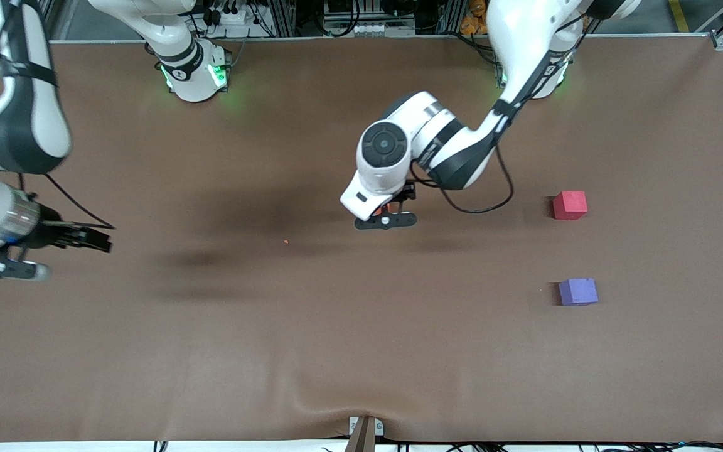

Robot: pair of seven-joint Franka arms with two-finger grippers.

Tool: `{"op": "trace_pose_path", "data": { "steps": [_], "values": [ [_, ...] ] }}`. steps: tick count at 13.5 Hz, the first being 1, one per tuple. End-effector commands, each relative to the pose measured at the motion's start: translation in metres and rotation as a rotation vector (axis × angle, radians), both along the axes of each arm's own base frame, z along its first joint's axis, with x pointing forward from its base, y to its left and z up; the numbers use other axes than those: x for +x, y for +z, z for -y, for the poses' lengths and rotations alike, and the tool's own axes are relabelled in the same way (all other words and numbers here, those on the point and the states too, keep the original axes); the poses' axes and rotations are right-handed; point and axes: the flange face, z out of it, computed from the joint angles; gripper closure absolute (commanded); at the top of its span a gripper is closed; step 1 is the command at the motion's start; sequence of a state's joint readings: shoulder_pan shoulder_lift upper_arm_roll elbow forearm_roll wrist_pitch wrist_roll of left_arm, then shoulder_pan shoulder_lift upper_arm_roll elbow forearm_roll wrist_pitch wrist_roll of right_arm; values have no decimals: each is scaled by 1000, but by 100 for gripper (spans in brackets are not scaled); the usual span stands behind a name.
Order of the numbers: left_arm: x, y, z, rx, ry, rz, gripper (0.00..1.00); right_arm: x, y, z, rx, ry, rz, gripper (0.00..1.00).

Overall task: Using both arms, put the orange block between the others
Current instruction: 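Withdraw the right gripper while the left gripper lowers over the cube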

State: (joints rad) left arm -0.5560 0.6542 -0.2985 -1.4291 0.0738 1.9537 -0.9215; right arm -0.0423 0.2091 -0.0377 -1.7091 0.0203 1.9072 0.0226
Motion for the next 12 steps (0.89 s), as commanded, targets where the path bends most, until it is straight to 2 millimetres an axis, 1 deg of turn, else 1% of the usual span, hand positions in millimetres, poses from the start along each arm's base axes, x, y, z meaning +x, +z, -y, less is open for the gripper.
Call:
{"op": "trace_pose_path", "data": {
  "steps": [1, 2, 3, 5, 6, 7, 10, 11, 12],
  "values": [
    [-13, -27, -6, 17, 19, 33, 0, -22, 30, 3, 0, 36, 47, 0],
    [-19, -37, -8, 14, 21, 36, 0, -24, 41, 3, -6, 47, 63, 0],
    [-21, -46, -12, 10, 30, 40, 0, -24, 50, 2, -11, 53, 78, 0],
    [-23, -59, -15, 9, 23, 48, 0, -25, 63, -1, -10, 55, 80, 0],
    [-27, -67, -19, 21, 13, 50, 0, -26, 69, -5, -8, 54, 63, 0],
    [-32, -73, -17, 23, 17, 47, 0, -27, 75, -7, -6, 55, 49, 0],
    [-38, -75, -15, 32, 31, 44, 0, -29, 87, -9, -4, 71, 47, 0],
    [-40, -76, -13, 32, 40, 44, 0, -30, 94, -9, -3, 76, 38, 0],
    [-47, -77, -5, 29, 40, 47, 0, -32, 103, -10, -3, 85, 36, 0]
  ]
}}
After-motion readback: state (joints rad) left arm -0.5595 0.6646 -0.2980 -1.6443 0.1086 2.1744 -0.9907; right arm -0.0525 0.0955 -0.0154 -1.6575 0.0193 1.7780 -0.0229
